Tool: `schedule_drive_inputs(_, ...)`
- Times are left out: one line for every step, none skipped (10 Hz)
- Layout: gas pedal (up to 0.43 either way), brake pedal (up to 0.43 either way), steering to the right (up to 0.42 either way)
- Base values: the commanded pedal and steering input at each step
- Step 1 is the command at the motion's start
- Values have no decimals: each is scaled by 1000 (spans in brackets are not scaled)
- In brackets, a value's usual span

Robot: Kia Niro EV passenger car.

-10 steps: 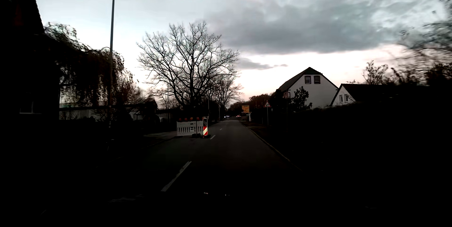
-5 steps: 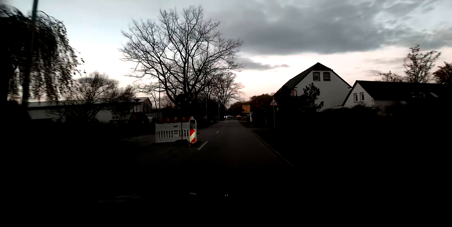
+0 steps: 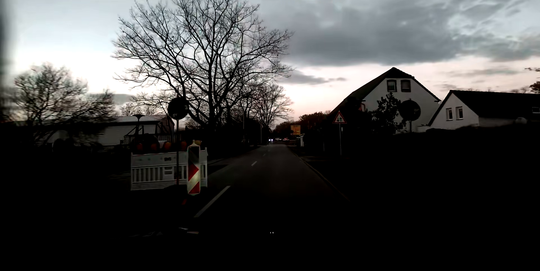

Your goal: Follow the waypoints while adhering to traffic rules and regulations

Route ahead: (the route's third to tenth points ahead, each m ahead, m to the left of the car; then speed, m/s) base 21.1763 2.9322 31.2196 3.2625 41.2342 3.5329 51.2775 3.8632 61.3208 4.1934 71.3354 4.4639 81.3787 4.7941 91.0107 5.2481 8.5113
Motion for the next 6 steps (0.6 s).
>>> schedule_drive_inputs(138, 0, -10)
schedule_drive_inputs(138, 0, -10)
schedule_drive_inputs(138, 0, -12)
schedule_drive_inputs(138, 0, -13)
schedule_drive_inputs(150, 0, -14)
schedule_drive_inputs(157, 0, -16)
